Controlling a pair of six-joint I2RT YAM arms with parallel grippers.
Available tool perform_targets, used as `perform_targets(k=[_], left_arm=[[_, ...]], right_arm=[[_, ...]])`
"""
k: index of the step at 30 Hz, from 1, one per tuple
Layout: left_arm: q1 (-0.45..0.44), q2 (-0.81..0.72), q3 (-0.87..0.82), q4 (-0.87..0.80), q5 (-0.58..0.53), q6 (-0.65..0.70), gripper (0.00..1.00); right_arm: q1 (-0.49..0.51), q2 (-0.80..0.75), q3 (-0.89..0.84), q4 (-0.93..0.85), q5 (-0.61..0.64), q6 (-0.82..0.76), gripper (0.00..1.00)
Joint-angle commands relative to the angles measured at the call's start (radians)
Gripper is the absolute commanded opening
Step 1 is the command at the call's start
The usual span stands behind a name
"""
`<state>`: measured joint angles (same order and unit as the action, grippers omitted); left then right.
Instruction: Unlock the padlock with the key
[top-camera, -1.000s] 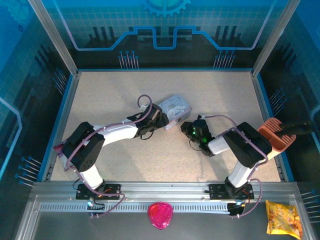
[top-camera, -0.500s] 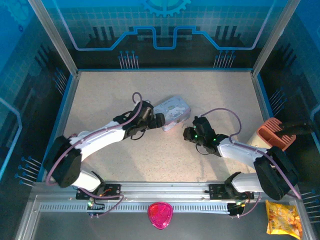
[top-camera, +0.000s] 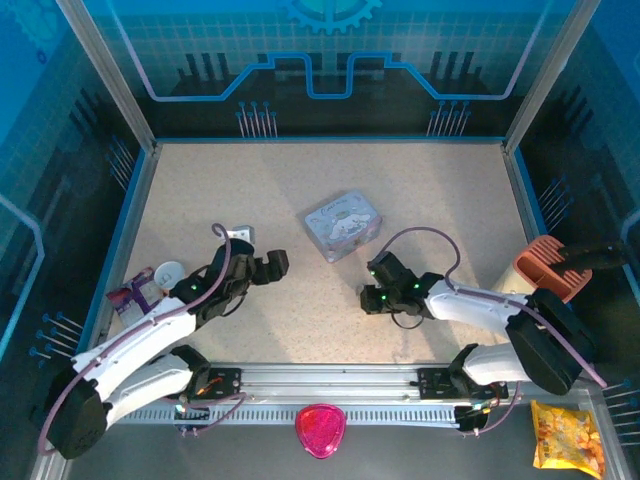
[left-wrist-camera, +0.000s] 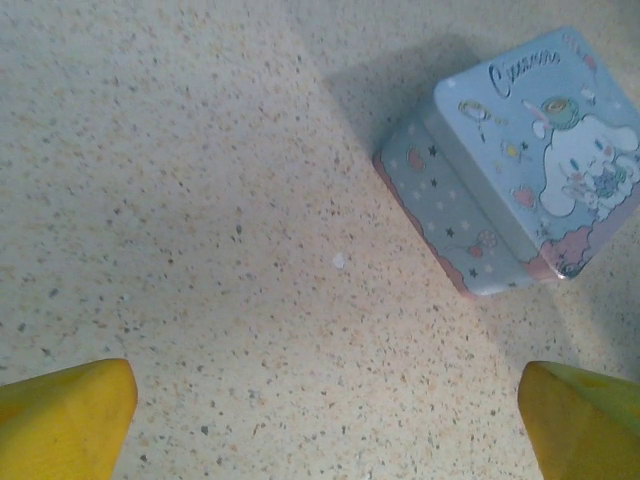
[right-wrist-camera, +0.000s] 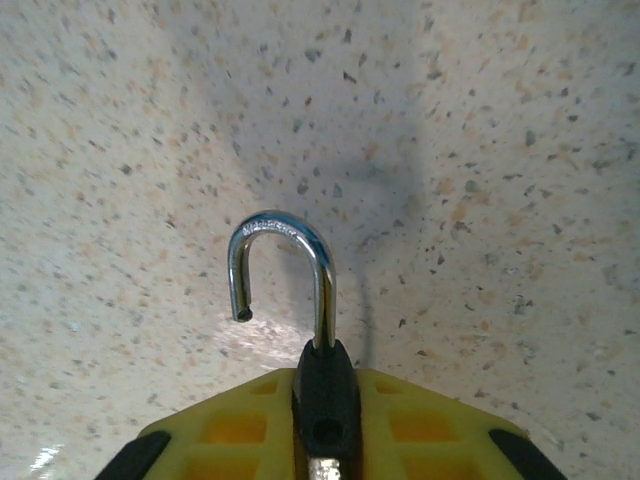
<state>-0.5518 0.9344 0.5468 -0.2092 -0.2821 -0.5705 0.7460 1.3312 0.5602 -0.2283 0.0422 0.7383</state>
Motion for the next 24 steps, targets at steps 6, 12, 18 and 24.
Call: perform_targets(k=[6, 12, 18, 24], left_arm=[[0.016, -0.029, -0.006, 0.009, -0.102, 0.102, 0.99], [0.016, -0.037, 0.02, 0.013, -0.254, 0.171, 0.99], [0.021, -0.031, -0.005, 0.134, -0.484, 0.242, 0.99], [0.138, 0.065, -0.048, 0.345, -0.454, 0.39, 0.99]], right_arm=[[0.012, 0.024, 0.063, -0.096, 0.024, -0.086, 0.5], [0.004, -0.066, 0.141, -0.249, 0.158, -0.179, 0.66], [-0.053, -0.204, 0.198, -0.295, 0.31, -0.29, 0.68], [-0.223, -0.328, 0.091, -0.048, 0.417, -0.48, 0.77]])
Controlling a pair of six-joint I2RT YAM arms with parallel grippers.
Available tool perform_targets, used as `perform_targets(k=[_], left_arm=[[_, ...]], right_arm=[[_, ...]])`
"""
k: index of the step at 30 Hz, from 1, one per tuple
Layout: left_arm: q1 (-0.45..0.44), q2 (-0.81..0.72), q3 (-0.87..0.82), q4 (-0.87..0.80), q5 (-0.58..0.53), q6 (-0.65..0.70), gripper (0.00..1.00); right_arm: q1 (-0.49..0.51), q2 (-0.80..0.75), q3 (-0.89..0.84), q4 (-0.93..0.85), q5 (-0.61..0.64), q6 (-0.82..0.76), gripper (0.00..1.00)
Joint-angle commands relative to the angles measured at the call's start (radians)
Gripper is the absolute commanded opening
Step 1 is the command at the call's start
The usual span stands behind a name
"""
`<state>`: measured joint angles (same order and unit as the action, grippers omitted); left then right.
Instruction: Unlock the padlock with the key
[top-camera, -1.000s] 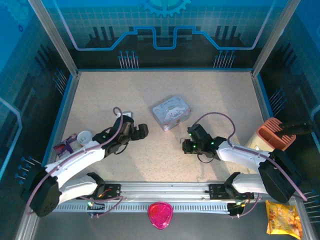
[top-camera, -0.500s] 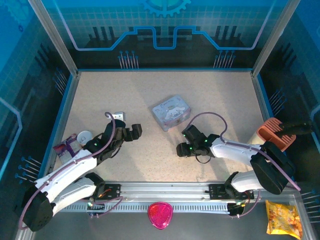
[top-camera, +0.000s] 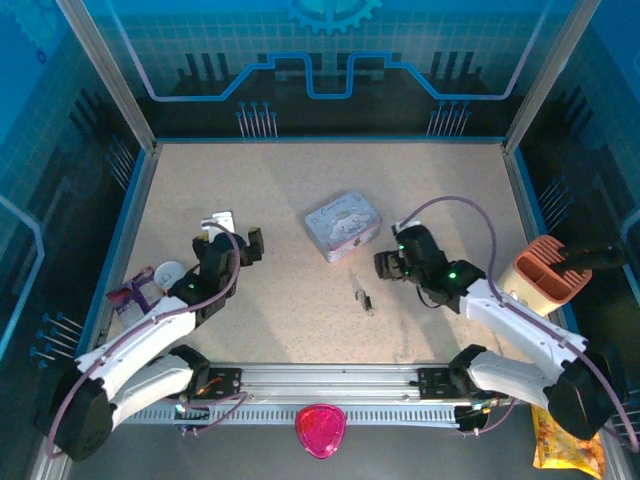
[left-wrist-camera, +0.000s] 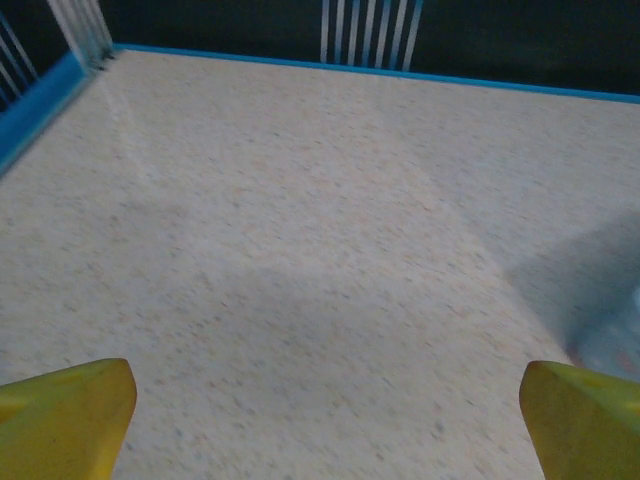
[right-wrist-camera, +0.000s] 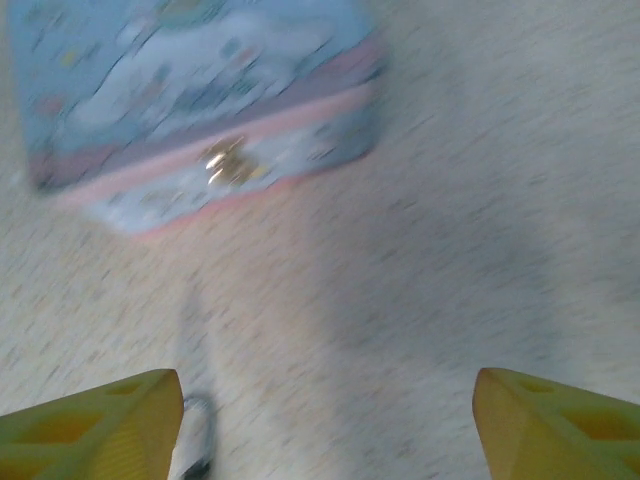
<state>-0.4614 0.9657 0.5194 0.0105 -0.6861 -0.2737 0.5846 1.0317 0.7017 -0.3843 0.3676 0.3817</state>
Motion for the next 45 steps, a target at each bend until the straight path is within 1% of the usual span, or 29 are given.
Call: perform_targets(k=[1, 3, 4, 6, 7, 8, 11, 13, 14, 16, 18, 19, 21, 22, 24, 25, 26, 27, 29, 30, 31, 36, 38, 39, 40, 41, 45], left_arm=[[0.064, 0.045, -0.034, 0.176, -0.055, 0.119, 0.99], [0.095, 0.07, -0.078, 0.318, -0.05, 0.191, 0.99], [0.116, 0.086, -0.093, 0.364, -0.049, 0.204, 0.99], [0.166, 0.122, -0.112, 0.42, -0.029, 0.201, 0.99], [0.197, 0.146, -0.123, 0.457, 0.006, 0.207, 0.99], [0.219, 0.171, -0.137, 0.5, 0.032, 0.216, 0.99], [0.249, 0.268, -0.19, 0.697, 0.1, 0.287, 0.99], [0.257, 0.346, -0.214, 0.816, 0.136, 0.328, 0.99], [0.26, 0.379, -0.213, 0.861, 0.153, 0.356, 0.99], [0.266, 0.395, -0.187, 0.824, 0.217, 0.374, 0.99], [0.275, 0.424, -0.178, 0.85, 0.245, 0.386, 0.99], [0.283, 0.438, -0.185, 0.887, 0.271, 0.389, 0.99], [0.333, 0.51, -0.21, 0.997, 0.391, 0.353, 0.99], [0.344, 0.551, -0.223, 1.085, 0.394, 0.352, 0.99], [0.376, 0.583, -0.241, 1.115, 0.424, 0.307, 0.99], [0.38, 0.609, -0.246, 1.17, 0.436, 0.318, 0.99], [0.379, 0.613, -0.244, 1.161, 0.443, 0.326, 0.99], [0.381, 0.593, -0.228, 1.093, 0.444, 0.312, 0.99], [0.383, 0.604, -0.186, 1.041, 0.404, 0.305, 0.99], [0.387, 0.596, -0.166, 0.985, 0.396, 0.29, 0.99], [0.396, 0.593, -0.161, 0.974, 0.398, 0.275, 0.99], [0.402, 0.596, -0.161, 0.977, 0.387, 0.268, 0.99], [0.402, 0.595, -0.16, 0.977, 0.386, 0.268, 0.99], [0.402, 0.595, -0.16, 0.977, 0.386, 0.267, 0.99], [0.402, 0.595, -0.16, 0.977, 0.386, 0.267, 0.99], [0.401, 0.596, -0.16, 0.976, 0.386, 0.267, 0.99], [0.402, 0.595, -0.16, 0.977, 0.388, 0.267, 0.99]], right_arm=[[-0.087, -0.036, -0.07, 0.16, 0.115, -0.149, 0.79], [-0.123, -0.023, -0.113, 0.269, 0.162, -0.203, 0.84], [-0.142, -0.002, -0.134, 0.33, 0.176, -0.232, 0.87], [-0.178, 0.058, -0.143, 0.388, 0.175, -0.258, 0.91], [-0.198, 0.086, -0.119, 0.369, 0.176, -0.243, 0.91], [-0.204, 0.105, -0.114, 0.388, 0.186, -0.259, 0.91], [-0.209, 0.137, -0.156, 0.569, 0.188, -0.356, 0.92], [-0.239, 0.176, -0.197, 0.716, 0.146, -0.409, 0.93], [-0.254, 0.2, -0.21, 0.753, 0.128, -0.42, 0.93], [-0.283, 0.254, -0.251, 0.862, 0.107, -0.446, 0.93], [-0.303, 0.303, -0.298, 1.008, 0.088, -0.487, 0.93], [-0.302, 0.305, -0.312, 1.04, 0.055, -0.51, 0.93], [-0.321, 0.322, -0.37, 1.217, -0.024, -0.538, 0.95], [-0.332, 0.329, -0.385, 1.258, -0.043, -0.537, 0.97], [-0.384, 0.356, -0.391, 1.307, -0.132, -0.506, 0.97], [-0.413, 0.378, -0.394, 1.332, -0.182, -0.479, 0.97], [-0.437, 0.422, -0.399, 1.383, -0.206, -0.466, 0.97], [-0.449, 0.467, -0.4, 1.429, -0.211, -0.452, 0.97], [-0.461, 0.531, -0.393, 1.492, -0.208, -0.439, 0.98], [-0.468, 0.51, -0.376, 1.416, -0.222, -0.431, 0.98], [-0.471, 0.506, -0.357, 1.369, -0.224, -0.424, 0.98], [-0.499, 0.512, -0.313, 1.299, -0.2, -0.383, 1.0], [-0.5, 0.514, -0.318, 1.31, -0.186, -0.381, 1.0], [-0.491, 0.514, -0.324, 1.32, -0.144, -0.376, 1.0], [-0.472, 0.519, -0.334, 1.348, -0.068, -0.373, 1.0], [-0.459, 0.521, -0.338, 1.367, -0.036, -0.379, 1.0], [-0.465, 0.519, -0.332, 1.351, -0.056, -0.376, 1.0]])
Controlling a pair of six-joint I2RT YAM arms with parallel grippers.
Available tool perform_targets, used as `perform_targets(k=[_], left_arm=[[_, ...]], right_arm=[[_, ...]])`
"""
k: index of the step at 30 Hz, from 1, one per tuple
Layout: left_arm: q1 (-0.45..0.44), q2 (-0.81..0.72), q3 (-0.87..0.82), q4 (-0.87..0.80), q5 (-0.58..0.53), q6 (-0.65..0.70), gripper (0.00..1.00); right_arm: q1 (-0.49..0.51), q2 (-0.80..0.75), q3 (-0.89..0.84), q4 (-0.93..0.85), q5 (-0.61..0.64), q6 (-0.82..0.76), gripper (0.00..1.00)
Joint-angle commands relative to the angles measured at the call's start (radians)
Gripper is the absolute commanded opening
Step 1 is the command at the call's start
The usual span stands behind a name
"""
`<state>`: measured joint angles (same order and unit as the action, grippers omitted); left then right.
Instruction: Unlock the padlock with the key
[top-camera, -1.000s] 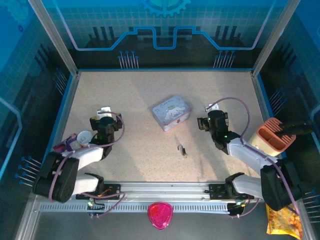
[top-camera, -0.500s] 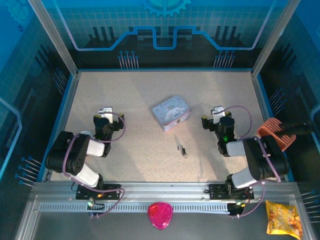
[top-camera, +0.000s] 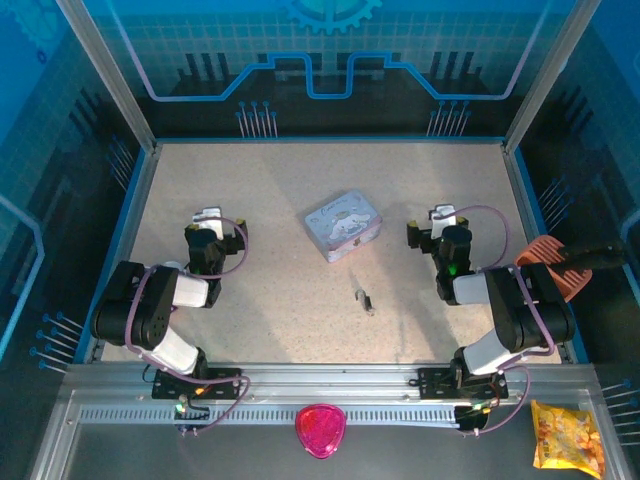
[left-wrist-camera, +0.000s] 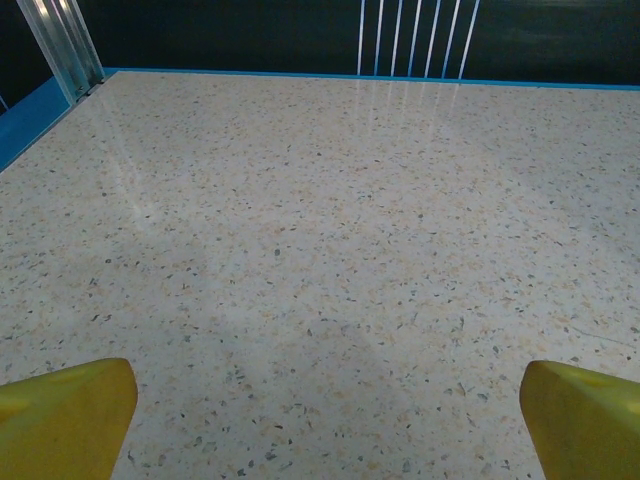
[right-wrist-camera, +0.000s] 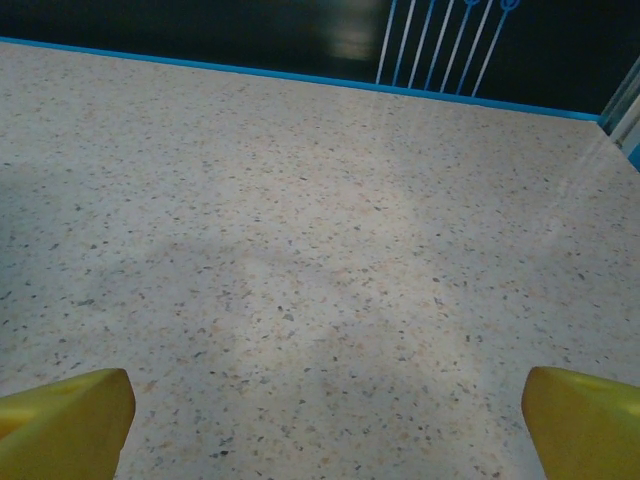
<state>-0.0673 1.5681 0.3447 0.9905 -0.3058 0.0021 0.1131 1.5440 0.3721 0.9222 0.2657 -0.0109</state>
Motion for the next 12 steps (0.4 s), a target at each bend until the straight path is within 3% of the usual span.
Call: perform_targets(k=[1, 12], left_arm=[[0.008, -0.007, 0.014, -0.003, 0.006, -0.008, 0.99], [0.008, -0.007, 0.014, -0.003, 0.006, -0.009, 0.99]], right_arm=[[0.007, 0.008, -0.003, 0.048, 0.047, 0.016, 1.0], [-0.006, 0.006, 0.0, 0.035, 0.028, 0.025, 0.99]])
